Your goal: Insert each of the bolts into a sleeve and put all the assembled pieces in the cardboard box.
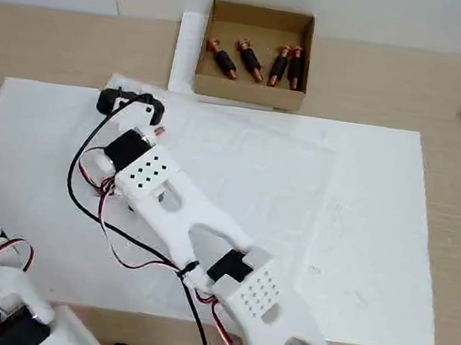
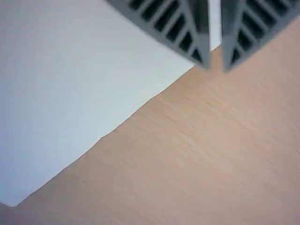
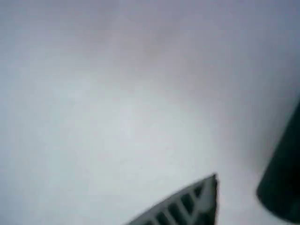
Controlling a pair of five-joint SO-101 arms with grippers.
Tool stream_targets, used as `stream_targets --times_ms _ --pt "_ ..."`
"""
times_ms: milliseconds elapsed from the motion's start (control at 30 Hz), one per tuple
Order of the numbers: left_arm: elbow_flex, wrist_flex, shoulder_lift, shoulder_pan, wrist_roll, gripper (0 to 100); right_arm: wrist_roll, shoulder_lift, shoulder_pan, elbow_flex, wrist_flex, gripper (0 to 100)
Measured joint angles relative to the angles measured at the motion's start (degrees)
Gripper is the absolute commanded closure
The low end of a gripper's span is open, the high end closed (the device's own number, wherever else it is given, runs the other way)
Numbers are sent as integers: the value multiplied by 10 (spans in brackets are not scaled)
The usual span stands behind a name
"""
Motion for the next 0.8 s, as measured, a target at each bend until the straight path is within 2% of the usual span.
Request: stream_targets --times_ms 267,333,433,633,800 --pt "0 0 0 0 0 994 -1 37 0 0 -27 771" --pt "0 0 0 0 0 994 -1 39 0 0 -33 838" --pt "0 0 0 0 0 994 -1 39 2 0 -36 997" --pt "0 0 0 0 0 994 0 39 29 0 -33 995" --pt "0 0 0 0 0 994 0 29 81 0 29 995"
